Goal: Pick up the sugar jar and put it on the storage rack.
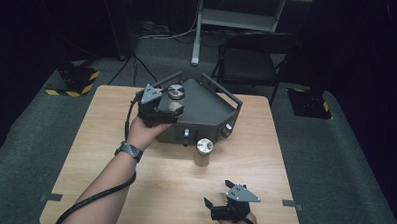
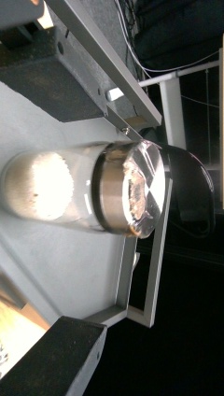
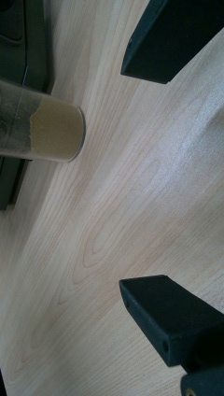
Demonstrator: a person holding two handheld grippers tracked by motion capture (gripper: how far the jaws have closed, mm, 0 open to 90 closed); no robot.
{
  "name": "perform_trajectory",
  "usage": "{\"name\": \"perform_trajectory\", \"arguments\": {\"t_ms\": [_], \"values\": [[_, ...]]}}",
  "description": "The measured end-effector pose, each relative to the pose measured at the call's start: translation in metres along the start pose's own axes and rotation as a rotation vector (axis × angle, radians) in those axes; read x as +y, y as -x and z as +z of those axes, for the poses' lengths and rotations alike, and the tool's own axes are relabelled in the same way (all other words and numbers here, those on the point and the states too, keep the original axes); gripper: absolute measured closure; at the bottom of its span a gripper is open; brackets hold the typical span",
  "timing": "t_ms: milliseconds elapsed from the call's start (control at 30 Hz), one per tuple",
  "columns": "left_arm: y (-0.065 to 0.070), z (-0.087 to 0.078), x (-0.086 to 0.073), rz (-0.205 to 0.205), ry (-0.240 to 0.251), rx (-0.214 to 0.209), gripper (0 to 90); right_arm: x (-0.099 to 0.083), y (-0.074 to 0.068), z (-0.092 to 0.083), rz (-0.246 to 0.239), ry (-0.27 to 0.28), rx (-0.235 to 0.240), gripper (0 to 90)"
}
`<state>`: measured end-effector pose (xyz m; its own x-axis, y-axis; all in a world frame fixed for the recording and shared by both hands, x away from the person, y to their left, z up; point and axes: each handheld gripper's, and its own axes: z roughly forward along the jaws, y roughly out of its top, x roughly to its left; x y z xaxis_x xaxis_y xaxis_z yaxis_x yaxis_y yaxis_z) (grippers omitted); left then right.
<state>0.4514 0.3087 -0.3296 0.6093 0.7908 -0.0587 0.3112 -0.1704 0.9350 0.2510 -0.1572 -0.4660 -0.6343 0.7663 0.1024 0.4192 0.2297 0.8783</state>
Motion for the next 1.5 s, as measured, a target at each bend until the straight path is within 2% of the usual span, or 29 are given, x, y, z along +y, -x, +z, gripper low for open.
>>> {"name": "perform_trajectory", "arguments": {"t_ms": [133, 233, 433, 567, 667, 933, 1133, 1267, 1433, 1500], "values": [[0.005, -0.012, -0.003, 0.007, 0.011, 0.011, 0.3, 0.0, -0.001, 0.0, -0.003, -0.002, -0.002, 0.9], [0.007, -0.022, -0.006, 0.035, 0.017, 0.006, 0.4, 0.0, -0.001, 0.0, -0.005, -0.003, -0.004, 0.9], [0.005, -0.041, -0.013, 0.049, 0.007, -0.023, 0.3, 0.001, -0.001, 0.0, -0.004, -0.004, -0.004, 0.9], [0.003, -0.054, -0.021, 0.104, -0.002, -0.064, 0.3, 0.001, -0.001, 0.0, -0.006, -0.004, -0.004, 0.9], [0.008, -0.063, -0.03, 0.124, -0.003, -0.055, 0.3, 0.001, -0.002, 0.001, -0.009, -0.005, -0.003, 0.9], [0.014, -0.083, -0.059, 0.109, -0.003, -0.027, 0.3, 0.001, -0.002, 0.001, -0.012, -0.008, -0.005, 0.9], [0.014, -0.095, -0.076, 0.1, -0.016, -0.02, 0.3, 0.002, -0.002, 0.001, -0.011, -0.009, -0.005, 0.9], [0.014, -0.103, -0.09, 0.074, -0.028, -0.015, 0.3, 0.002, -0.002, 0.001, -0.011, -0.009, -0.006, 0.9], [0.016, -0.114, -0.107, 0.079, -0.038, -0.023, 0.3, 0.002, -0.002, 0.001, -0.01, -0.01, -0.007, 0.9], [0.018, -0.119, -0.116, 0.064, -0.044, -0.018, 0.3, 0.002, -0.002, 0.001, -0.013, -0.011, -0.006, 0.9]]}}
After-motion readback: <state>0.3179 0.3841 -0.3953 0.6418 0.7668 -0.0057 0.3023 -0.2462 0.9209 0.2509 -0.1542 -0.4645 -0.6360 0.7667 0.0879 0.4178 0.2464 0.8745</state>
